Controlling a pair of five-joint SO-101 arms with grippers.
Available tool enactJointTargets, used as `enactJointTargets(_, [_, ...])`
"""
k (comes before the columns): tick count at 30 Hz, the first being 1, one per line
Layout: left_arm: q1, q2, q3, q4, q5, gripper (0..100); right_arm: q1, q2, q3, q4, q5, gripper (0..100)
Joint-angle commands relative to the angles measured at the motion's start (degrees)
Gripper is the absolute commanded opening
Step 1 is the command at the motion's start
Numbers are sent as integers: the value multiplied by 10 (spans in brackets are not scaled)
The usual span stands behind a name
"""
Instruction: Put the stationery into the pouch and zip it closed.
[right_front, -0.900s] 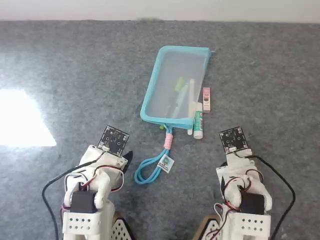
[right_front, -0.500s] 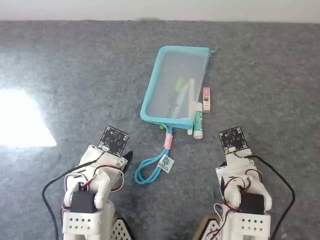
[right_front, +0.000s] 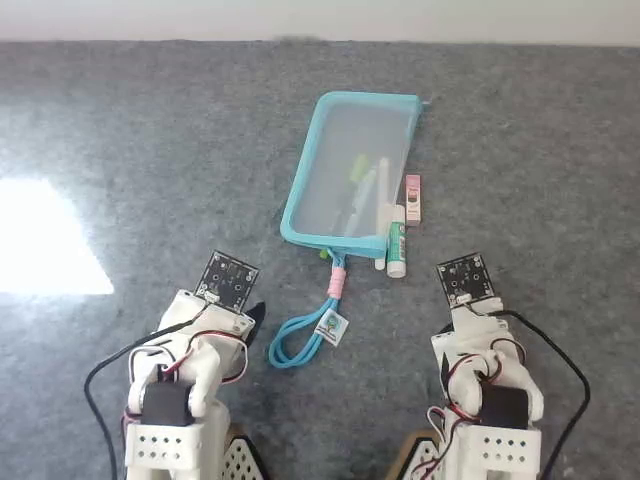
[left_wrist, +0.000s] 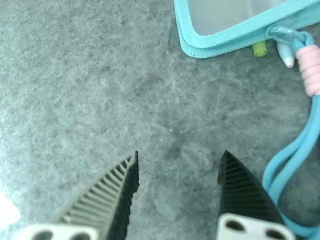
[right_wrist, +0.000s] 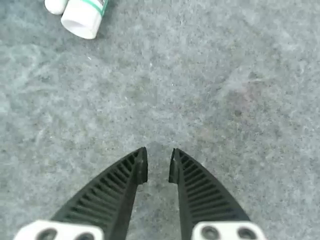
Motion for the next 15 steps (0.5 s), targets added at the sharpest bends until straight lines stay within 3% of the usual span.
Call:
enactJointTargets(1, [2, -9, -8, -14, -7, 246, -6, -10, 10, -21, 6, 95])
enactJointTargets(5, [2, -9, -8, -14, -7, 246, 23, -10, 9, -44, 20, 98])
enactJointTargets(11, [42, -11, -8, -24, -6, 247, 10, -10, 7, -101, 185, 98])
enactJointTargets(15, [135, -11, -8, -20, -4, 246, 11, -4, -23, -128, 117, 98])
